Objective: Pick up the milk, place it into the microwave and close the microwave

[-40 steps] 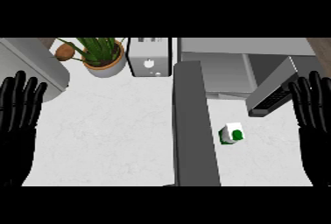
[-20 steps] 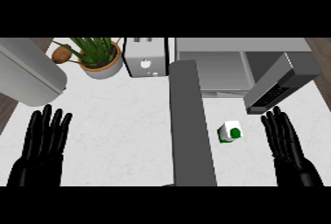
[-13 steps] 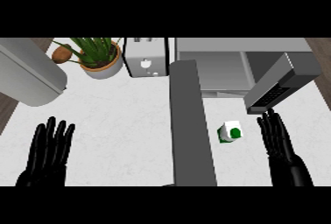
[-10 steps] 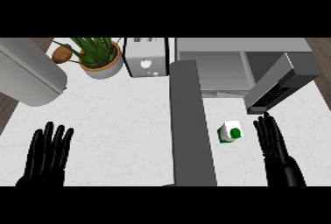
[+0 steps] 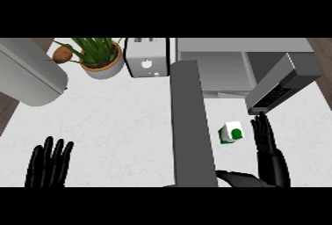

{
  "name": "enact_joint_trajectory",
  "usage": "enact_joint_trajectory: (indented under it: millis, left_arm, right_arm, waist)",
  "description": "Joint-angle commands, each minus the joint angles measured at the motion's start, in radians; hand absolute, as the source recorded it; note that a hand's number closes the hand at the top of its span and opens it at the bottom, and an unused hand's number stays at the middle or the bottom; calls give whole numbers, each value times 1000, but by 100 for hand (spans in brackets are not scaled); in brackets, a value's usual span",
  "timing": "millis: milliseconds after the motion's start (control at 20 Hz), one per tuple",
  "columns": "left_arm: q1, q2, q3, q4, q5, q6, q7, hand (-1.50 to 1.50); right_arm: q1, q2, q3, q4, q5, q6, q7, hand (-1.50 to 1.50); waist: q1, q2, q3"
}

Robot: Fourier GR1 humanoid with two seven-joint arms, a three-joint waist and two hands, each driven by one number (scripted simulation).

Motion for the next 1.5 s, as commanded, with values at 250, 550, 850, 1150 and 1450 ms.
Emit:
enact_joint_trajectory:
  millis: [250,550,850,1150,1450]
  left_arm:
    - [127,23,7,29,21,-74,-138,-150]
    - [96,13,-19,37,3,-52,-114,-150]
    - [102,20,8,50,11,-53,-149,-150]
    - [134,37,-6,15,28,-68,-135,-150]
    - [122,32,4,57,22,-58,-162,-150]
  right_arm:
    - [-105,-53,-147,348,-62,4,-248,-150]
    - [-234,-51,-187,655,-43,4,-391,-150]
    - [-297,-20,-209,834,-29,-31,-549,-150]
    - [-406,-84,-269,1062,-46,23,-646,-150]
    - [-443,-93,-259,1011,-55,38,-616,-150]
  waist:
    - [3,0,0]
    - [3,1,0]
    - [2,1,0]
    - [6,2,1]
    - [1,0,0]
